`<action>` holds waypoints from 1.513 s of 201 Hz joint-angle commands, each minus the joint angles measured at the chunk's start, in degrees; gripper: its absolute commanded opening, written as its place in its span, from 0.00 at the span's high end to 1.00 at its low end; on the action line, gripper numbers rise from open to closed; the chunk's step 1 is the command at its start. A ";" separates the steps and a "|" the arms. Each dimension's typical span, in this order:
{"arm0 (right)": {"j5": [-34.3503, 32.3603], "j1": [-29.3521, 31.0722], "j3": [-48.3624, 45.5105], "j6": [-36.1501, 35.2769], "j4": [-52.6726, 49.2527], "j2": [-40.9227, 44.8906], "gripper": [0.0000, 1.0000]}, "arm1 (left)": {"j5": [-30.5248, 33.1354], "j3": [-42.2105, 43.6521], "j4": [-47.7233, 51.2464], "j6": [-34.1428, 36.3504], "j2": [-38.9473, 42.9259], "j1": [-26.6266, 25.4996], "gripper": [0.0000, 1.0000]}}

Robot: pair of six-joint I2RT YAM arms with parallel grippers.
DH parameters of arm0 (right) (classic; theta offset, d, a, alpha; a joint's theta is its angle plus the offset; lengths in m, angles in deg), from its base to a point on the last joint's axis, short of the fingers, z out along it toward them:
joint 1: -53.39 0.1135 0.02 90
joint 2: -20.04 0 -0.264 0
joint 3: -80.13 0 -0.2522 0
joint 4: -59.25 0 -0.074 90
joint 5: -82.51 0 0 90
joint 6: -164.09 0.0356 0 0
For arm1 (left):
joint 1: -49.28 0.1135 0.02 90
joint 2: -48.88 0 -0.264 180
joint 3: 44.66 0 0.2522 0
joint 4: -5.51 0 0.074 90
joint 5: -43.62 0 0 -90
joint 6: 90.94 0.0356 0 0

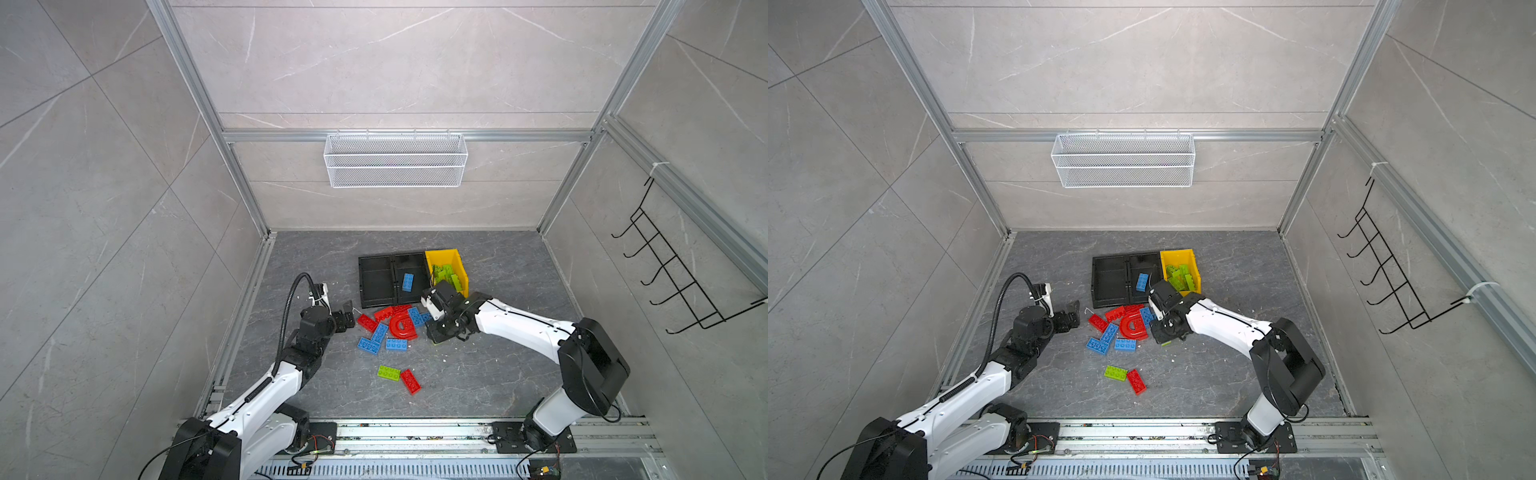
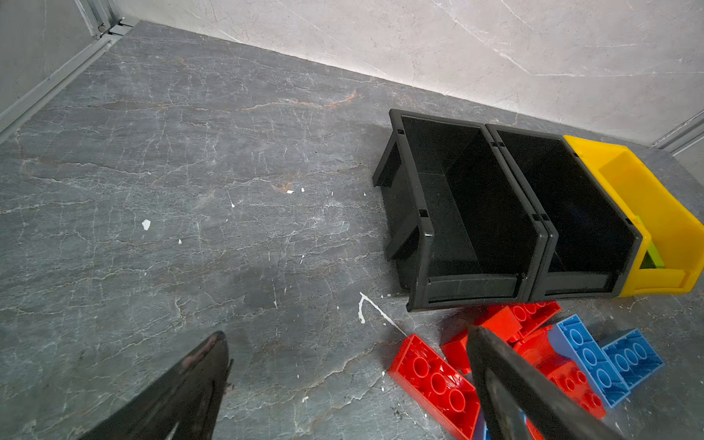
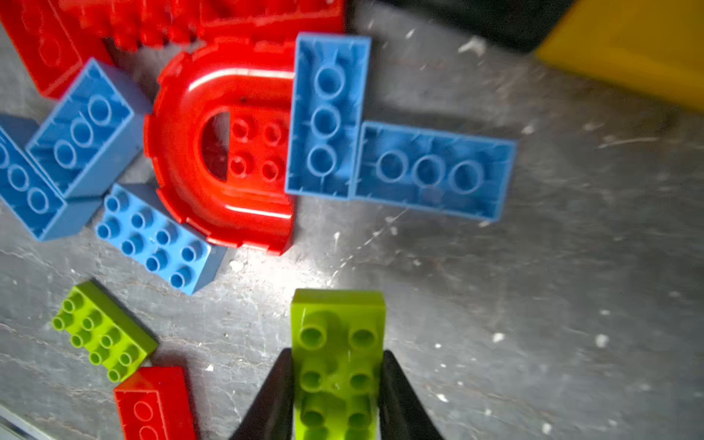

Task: Sort the legos into containers by color
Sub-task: 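Carry the green brick over the yellow bin and release it, then move the open right gripper back to a red brick near the pile edge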

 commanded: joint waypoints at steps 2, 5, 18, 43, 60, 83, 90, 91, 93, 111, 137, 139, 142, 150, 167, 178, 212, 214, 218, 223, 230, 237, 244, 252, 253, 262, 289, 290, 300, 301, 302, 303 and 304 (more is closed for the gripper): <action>-0.87 -3.68 7.02 -4.21 -4.50 0.69 0.66 | 0.48 -1.61 -0.86 -0.59 0.81 0.12 0.00; -1.07 -4.27 7.74 -4.48 -4.62 0.44 0.66 | 0.47 -1.62 -0.86 -0.58 0.81 0.12 0.00; -0.76 -6.66 10.88 -5.94 -4.31 -0.65 0.66 | 0.40 -1.47 -0.77 -0.67 0.91 0.12 0.00; 2.25 -11.48 17.13 -7.39 -2.78 -4.30 0.66 | -0.58 -1.36 -1.37 -0.98 0.67 0.12 0.00; 3.84 -13.77 20.65 -7.73 -1.75 -7.32 0.66 | -0.36 -1.45 -0.97 -0.93 0.54 0.11 0.00; 4.78 -16.86 25.31 -7.93 -0.79 -11.95 0.65 | 0.09 -1.37 -1.10 -0.60 0.87 0.12 0.00; 5.92 -17.94 26.30 -7.69 -0.16 -13.11 0.65 | 0.20 -1.34 -1.12 -0.59 0.94 0.12 0.00; 6.05 -18.13 26.47 -7.68 -0.07 -13.32 0.65 | 0.21 -1.35 -1.08 -0.59 0.94 0.12 0.00; 6.32 -18.39 26.74 -7.65 0.04 -13.70 0.65 | 0.26 -1.27 -1.16 -0.58 0.99 0.12 0.00; 7.64 -20.35 29.77 -7.37 0.29 -17.18 0.65 | 0.48 -1.09 -1.24 -0.62 0.81 0.12 0.00; 7.97 -21.37 32.29 -7.32 1.00 -20.24 0.65 | 0.33 -1.31 -1.35 -0.68 0.31 0.12 0.00; 8.10 -21.44 32.33 -7.25 1.23 -20.40 0.65 | 0.24 -1.28 -1.36 -0.67 0.37 0.09 0.00; 8.42 -21.49 32.41 -7.27 1.59 -20.66 0.65 | 0.26 -1.33 -1.29 -0.69 0.42 0.11 0.00; 9.01 -21.66 33.12 -7.54 1.66 -21.52 0.64 | 0.08 -1.41 -1.08 -0.63 0.55 0.09 0.00; 7.85 -21.95 35.19 -7.74 0.42 -23.63 0.61 | -0.25 -1.10 -1.41 -0.56 1.14 0.11 0.00; 7.84 -22.19 35.66 -7.48 0.72 -24.46 0.58 | -0.08 -0.85 -1.59 -0.58 1.44 0.11 0.00; 7.90 -22.33 35.79 -7.22 1.47 -24.61 0.43 | 0.06 -1.03 -1.71 -0.45 0.66 0.12 0.00; 7.99 -22.25 35.67 -7.21 1.55 -24.50 0.42 | 0.04 -1.01 -1.69 -0.46 0.57 0.12 0.00; 8.07 -22.28 35.47 -7.15 1.73 -24.11 0.42 | -0.02 -1.01 -1.69 -0.49 0.47 0.12 0.00; 8.20 -22.28 34.95 -7.05 2.21 -23.49 0.41 | -0.20 -1.07 -1.79 -0.57 0.31 0.12 0.00; 8.50 -22.29 33.93 -6.91 2.91 -22.19 0.41 | -0.30 -1.09 -1.91 -0.58 0.22 0.07 0.00; 8.58 -22.27 32.67 -6.85 3.52 -20.61 0.41 | -0.51 -1.09 -2.01 -0.58 0.04 0.11 0.00; 9.09 -22.20 31.13 -6.63 4.32 -18.80 0.40 | -0.63 -1.10 -2.15 -0.57 -0.04 0.09 0.00; 9.91 -22.08 28.99 -6.43 5.04 -16.35 0.40 | -0.68 -1.10 -2.17 -0.58 -0.07 0.12 0.00; 9.98 -22.00 28.64 -6.39 5.17 -15.95 0.40 | -0.71 -1.09 -2.13 -0.53 -0.03 0.12 0.00; 10.44 -21.49 26.02 -6.33 5.78 -13.15 0.40 | -0.75 -1.09 -2.06 -0.62 -0.05 0.12 0.00; 9.31 -16.97 16.20 -6.77 6.01 -3.03 0.39 | -0.82 -1.09 -2.00 -0.73 0.42 0.12 0.00; 9.24 -16.77 15.74 -6.78 5.96 -2.57 0.39 | -0.83 -1.09 -1.96 -0.74 0.44 0.12 0.00; 8.14 -14.30 12.22 -6.32 5.33 0.98 0.39 | -0.75 -1.10 -1.91 -0.70 0.64 0.11 0.00; 8.04 -14.03 11.91 -6.25 5.31 1.28 0.39 | -0.75 -1.05 -1.87 -0.70 0.72 0.11 0.00; 7.90 -13.81 11.45 -6.17 5.30 1.74 0.39 | -0.75 -1.03 -1.89 -0.68 0.72 0.11 0.00; 7.79 -13.61 11.00 -6.13 5.30 2.06 0.39 | -0.75 -1.06 -1.90 -0.67 0.72 0.11 0.00; 7.60 -13.20 10.68 -6.06 5.30 2.35 0.39 | -0.80 -1.03 -1.91 -0.67 0.76 0.11 0.00</action>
